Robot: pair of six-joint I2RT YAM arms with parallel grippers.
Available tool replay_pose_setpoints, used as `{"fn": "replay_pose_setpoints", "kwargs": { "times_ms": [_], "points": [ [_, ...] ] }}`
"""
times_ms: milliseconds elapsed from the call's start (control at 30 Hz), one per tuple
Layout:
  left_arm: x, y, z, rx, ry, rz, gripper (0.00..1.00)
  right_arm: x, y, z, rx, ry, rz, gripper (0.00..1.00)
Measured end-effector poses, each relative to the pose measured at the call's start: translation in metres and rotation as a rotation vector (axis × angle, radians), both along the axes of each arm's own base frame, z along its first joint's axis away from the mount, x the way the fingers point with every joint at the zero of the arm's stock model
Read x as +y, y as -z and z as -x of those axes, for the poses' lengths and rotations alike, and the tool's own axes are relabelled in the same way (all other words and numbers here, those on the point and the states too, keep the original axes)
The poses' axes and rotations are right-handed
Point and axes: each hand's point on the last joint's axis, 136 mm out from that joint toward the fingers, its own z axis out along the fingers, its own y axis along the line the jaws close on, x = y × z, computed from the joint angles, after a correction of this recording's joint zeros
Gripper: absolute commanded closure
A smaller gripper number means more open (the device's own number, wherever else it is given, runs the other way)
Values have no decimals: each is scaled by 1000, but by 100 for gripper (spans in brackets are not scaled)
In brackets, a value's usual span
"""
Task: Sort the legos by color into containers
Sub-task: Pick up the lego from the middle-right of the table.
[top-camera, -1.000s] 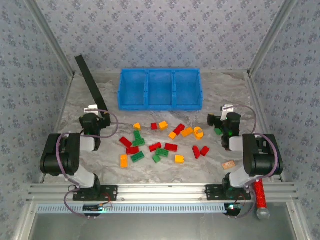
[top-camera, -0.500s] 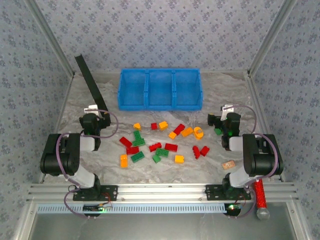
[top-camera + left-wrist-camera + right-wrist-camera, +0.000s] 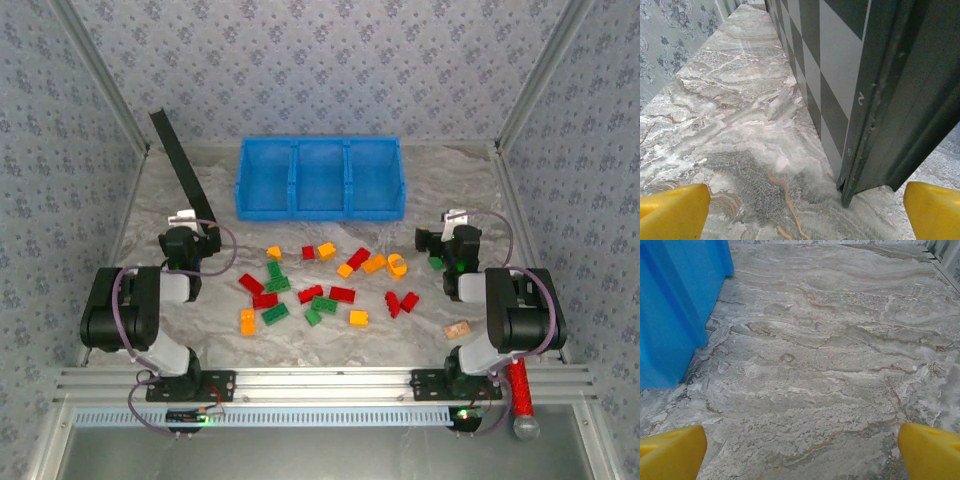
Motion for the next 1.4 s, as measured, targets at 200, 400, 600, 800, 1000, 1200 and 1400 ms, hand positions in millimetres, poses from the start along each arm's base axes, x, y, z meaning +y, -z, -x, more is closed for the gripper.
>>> {"fn": "replay_pose_setpoints", "kwargs": {
  "times_ms": [200,400,600,800,1000,1200,1400],
  "points": [
    [0,0,0,0,0,0,1,-1,0,0,0,2,0,0],
    [0,0,0,0,0,0,1,0,0,0,0,-1,-2,0],
    [0,0,0,0,0,0,1,0,0,0,0,-1,-2,0],
    [-1,-1,2,28,-1,-5,1,-5,-23,-5,74,55,11,0],
    [-23,-73,-18,22,11,-21,1,-20,-120,-32,104,211,-97,0],
    [-58,-159,-10,-26,58,-11,1,-21,-85,14,378,326,-238,4],
    [-92,-183,18,24,158,-9,1,-13,-36,63,602,435,-370,9]
  ]
}}
